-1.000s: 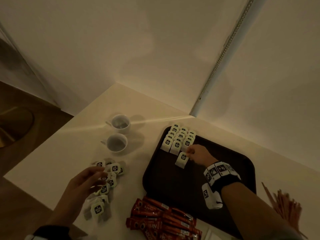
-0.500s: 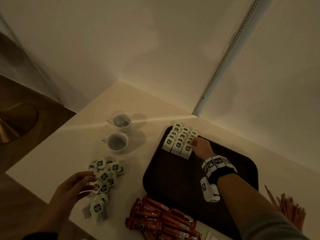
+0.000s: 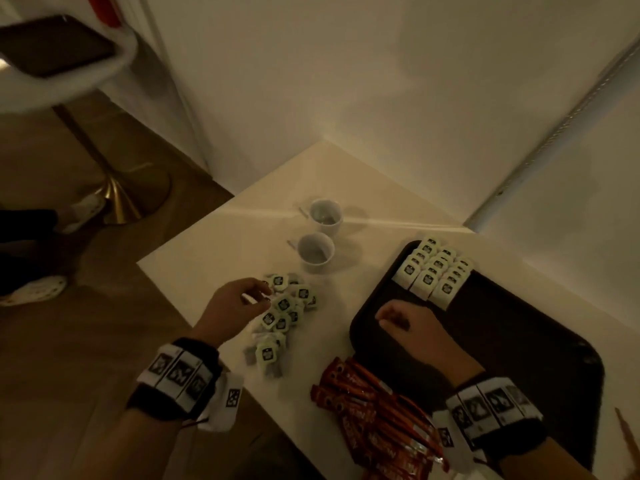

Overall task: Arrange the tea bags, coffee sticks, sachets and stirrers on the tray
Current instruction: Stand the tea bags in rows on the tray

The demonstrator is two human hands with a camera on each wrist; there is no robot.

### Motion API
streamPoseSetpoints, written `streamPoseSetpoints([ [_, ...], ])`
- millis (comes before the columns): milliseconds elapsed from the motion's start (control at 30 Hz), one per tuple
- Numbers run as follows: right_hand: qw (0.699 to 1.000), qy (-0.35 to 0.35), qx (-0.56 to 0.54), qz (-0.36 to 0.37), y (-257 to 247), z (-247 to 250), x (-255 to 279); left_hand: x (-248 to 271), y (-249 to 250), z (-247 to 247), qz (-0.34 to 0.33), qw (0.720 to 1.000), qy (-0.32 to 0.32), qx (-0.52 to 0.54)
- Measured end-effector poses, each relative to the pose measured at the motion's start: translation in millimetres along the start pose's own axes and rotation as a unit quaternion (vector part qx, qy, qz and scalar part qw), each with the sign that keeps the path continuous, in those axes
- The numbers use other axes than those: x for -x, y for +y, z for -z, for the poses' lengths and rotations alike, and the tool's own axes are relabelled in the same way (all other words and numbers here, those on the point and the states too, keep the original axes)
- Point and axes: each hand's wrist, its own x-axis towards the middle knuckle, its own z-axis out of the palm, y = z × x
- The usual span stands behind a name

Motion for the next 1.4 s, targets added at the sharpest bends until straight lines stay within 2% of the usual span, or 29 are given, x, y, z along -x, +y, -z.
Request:
streamPoseSetpoints([
  [100,0.997,-0.061,0.002,0.044,-10,-33,13,7,-13,-3,0.009,0.993,-0.045,-0.111],
  [233,0.994,-0.078,0.001,0.072,-18,-62,17,23,-27,-19,0.054,0.97,-0.101,-0.214],
  [400,0.993,-0.07,0.006,0.093,-25,-80,14,35,-44,-52,0.053,0.967,-0.064,-0.24],
  [533,0.994,-0.055,-0.004,0.098,-31,-82,15,35,-48,-59,0.06,0.971,-0.042,-0.227],
  [700,0.995,-0.054,0.003,0.086,-30,-79,17,33,-46,-53,0.048,0.959,-0.091,-0.262],
  [800,0.996,-0.05,-0.004,0.078,-32,-75,17,35,-38,-47,0.044,0.972,-0.103,-0.205],
  [933,0.994,-0.009,-0.077,0.081,-53,-58,13,31,-4,-30,0.014,0.994,-0.104,0.013],
  [1000,0.987,0.037,-0.105,0.112,-72,-43,8,28,25,-21,-0.004,0.98,-0.138,0.144],
  [1100,0.976,0.089,-0.118,0.161,-99,-19,-1,19,62,-17,-0.009,0.93,-0.204,0.307],
  [1233,0.967,0.128,-0.069,0.21,-117,7,-10,9,96,-20,-0.062,0.916,-0.21,0.337],
  [1333,0.965,0.147,-0.041,0.213,-120,21,-16,0,115,-22,-0.095,0.914,-0.192,0.345],
  [1400,0.966,0.151,-0.043,0.206,-118,29,-19,-5,123,-25,-0.117,0.911,-0.203,0.341],
])
